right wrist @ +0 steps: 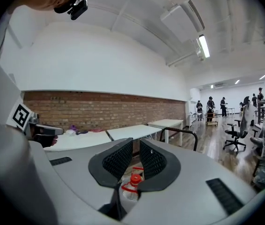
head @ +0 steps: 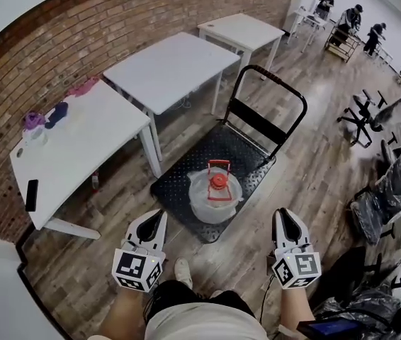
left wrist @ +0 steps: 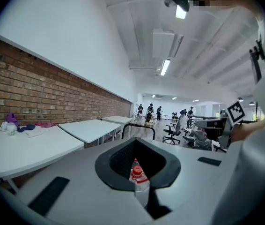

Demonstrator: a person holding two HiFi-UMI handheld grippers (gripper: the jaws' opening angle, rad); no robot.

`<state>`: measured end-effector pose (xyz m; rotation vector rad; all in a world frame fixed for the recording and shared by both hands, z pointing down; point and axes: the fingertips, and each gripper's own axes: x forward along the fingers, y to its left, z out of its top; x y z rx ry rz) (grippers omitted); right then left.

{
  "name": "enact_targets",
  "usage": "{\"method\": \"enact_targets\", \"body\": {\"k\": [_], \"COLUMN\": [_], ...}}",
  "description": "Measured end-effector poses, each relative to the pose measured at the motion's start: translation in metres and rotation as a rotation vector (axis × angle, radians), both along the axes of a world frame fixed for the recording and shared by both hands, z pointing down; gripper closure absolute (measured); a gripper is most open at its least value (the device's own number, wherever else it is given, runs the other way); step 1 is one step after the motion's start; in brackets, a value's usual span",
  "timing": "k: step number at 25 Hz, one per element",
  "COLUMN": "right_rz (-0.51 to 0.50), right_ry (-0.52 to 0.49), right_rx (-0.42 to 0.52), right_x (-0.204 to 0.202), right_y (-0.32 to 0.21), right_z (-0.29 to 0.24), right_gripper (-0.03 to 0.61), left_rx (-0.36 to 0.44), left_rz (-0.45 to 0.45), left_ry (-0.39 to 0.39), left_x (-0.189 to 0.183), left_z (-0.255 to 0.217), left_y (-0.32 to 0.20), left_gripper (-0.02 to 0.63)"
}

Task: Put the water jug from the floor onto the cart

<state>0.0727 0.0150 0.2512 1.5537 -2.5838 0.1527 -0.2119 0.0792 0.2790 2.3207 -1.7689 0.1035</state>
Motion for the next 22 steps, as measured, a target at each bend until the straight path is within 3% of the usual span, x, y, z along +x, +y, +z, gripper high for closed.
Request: {"method": "enact_targets", "body": {"k": [11,17,22], "right_rz": [-0.004,-0.005,-0.022], "right_ry": [-0.016,-0.028,0.009], "right_rx": [0.023,-0.043,-0.022], "right_x": [0.086,0.098,0.084], "right_y": [0.091,0.122,0.142], "right_z": [-0.021,-0.006,-0.014], "right_gripper": [0.574,0.575,0.577], "left_rx": [0.023,0.011,0.013], "left_rz": [0.006,0.012,0.026], "left_ry": [-0.019,-0.040,-0.026], "left_x": [0.092,0.105,0.099], "left_z": [-0.032,-0.038,-0.038], "left_y": [0.086,0.124,0.138], "left_gripper": [0.615,0.615,0.615]}}
